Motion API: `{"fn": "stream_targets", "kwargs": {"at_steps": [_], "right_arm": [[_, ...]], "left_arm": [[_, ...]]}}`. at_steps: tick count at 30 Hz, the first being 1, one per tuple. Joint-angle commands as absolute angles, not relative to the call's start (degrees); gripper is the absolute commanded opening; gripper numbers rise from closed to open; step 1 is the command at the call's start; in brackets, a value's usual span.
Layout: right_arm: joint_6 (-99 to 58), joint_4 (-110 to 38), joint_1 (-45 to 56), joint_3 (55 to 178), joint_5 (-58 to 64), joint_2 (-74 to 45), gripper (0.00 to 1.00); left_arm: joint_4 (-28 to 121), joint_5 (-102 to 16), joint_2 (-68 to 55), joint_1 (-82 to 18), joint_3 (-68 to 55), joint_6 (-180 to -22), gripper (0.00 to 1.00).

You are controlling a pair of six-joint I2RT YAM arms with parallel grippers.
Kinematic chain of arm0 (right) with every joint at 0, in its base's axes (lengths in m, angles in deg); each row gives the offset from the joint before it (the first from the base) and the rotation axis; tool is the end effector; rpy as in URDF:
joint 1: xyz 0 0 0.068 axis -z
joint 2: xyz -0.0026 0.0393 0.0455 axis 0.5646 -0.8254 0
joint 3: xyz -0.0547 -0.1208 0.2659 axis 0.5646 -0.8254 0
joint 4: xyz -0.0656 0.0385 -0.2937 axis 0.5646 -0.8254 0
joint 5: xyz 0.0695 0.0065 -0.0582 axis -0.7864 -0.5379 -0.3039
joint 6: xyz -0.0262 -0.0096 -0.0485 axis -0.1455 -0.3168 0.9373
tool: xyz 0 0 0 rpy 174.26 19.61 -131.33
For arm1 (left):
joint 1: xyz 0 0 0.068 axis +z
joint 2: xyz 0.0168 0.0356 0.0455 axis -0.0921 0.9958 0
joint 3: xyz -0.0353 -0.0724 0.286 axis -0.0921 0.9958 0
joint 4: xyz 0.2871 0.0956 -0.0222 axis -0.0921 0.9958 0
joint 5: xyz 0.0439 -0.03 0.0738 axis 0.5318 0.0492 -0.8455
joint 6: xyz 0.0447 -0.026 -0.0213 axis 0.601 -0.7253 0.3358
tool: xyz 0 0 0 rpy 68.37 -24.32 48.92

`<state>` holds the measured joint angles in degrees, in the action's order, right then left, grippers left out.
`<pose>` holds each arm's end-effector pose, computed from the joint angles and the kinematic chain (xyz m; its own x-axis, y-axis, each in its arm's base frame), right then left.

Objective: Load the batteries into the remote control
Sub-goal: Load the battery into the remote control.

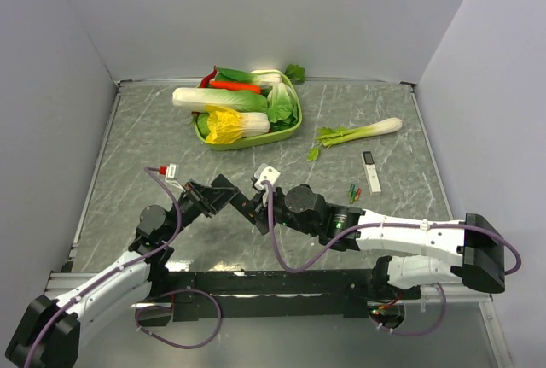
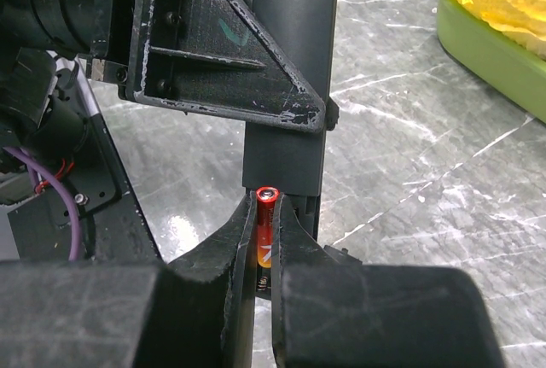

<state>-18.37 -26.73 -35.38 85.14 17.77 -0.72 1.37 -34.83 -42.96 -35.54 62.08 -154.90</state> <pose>0.1112 0.2871 0.2916 -0.1596 -0.1984 -0.9670 -0.8769 0.4785 0.0466 0.1451 -0.0973 0.1995 -0.5789 -0.6709 -0.4634 0.4628 0.1976 -0.8642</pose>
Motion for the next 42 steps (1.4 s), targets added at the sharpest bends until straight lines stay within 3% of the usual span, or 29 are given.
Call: {"fn": "stream_targets", "kwargs": {"at_steps": [1, 19, 42], "right_arm": [[-19.9, -28.3, -35.9, 87.1, 16.9, -0.8, 0.01], [-21.0, -24.5, -36.0, 84.9, 19.0, 4.9, 0.01], [-20.1, -20.9, -36.0, 82.9, 20.7, -0.8, 0.01]], "left_arm": [[-2.1, -37.1, -43.7, -35.3, 59.5, -153.7, 0.01], [0.1, -37.2, -44.1, -35.3, 59.7, -152.5, 0.01], [-3.3, -36.3, -44.8, -35.3, 59.9, -156.2, 0.01]]}}
